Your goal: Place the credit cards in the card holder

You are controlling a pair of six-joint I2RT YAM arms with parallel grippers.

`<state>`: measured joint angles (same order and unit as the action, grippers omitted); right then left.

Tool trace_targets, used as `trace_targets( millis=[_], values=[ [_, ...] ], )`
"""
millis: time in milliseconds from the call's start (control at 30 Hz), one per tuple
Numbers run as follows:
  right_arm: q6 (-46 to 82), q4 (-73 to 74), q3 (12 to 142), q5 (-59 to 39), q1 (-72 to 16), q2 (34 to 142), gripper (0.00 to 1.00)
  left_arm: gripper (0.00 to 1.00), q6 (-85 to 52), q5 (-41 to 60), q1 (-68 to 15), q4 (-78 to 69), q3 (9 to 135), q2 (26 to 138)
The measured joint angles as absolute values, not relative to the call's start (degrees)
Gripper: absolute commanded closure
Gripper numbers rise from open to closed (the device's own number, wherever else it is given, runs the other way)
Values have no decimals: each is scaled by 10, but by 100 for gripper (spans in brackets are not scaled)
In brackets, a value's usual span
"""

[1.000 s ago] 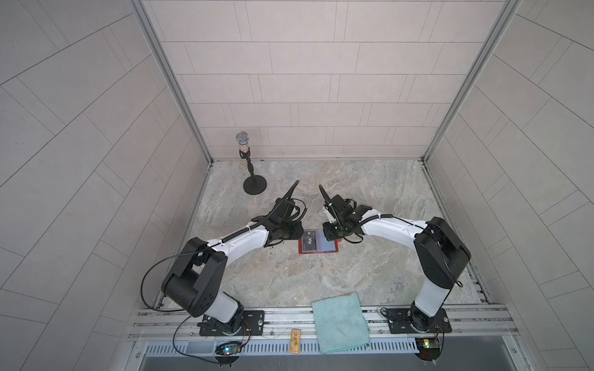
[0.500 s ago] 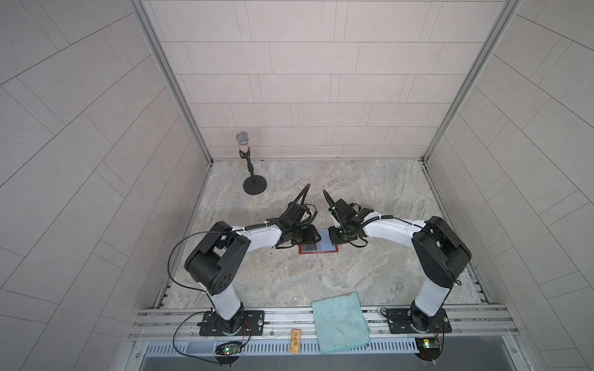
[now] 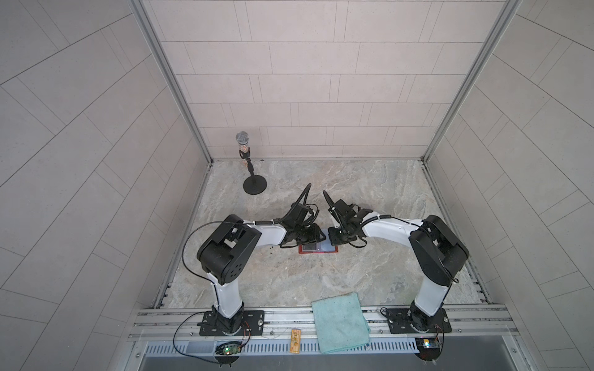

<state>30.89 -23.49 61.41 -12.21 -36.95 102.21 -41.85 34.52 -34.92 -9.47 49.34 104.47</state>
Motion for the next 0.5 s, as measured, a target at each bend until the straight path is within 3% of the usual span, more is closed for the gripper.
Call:
trace_targets(
  millis=[233,500],
  values=[
    [312,-234,614,-125,-369,1022,91,98,-431,338,-355,-101,494,1051],
    [310,-239,614,-110,-369,1014,86,100,-430,316,-358,-94,489,1038]
  ],
)
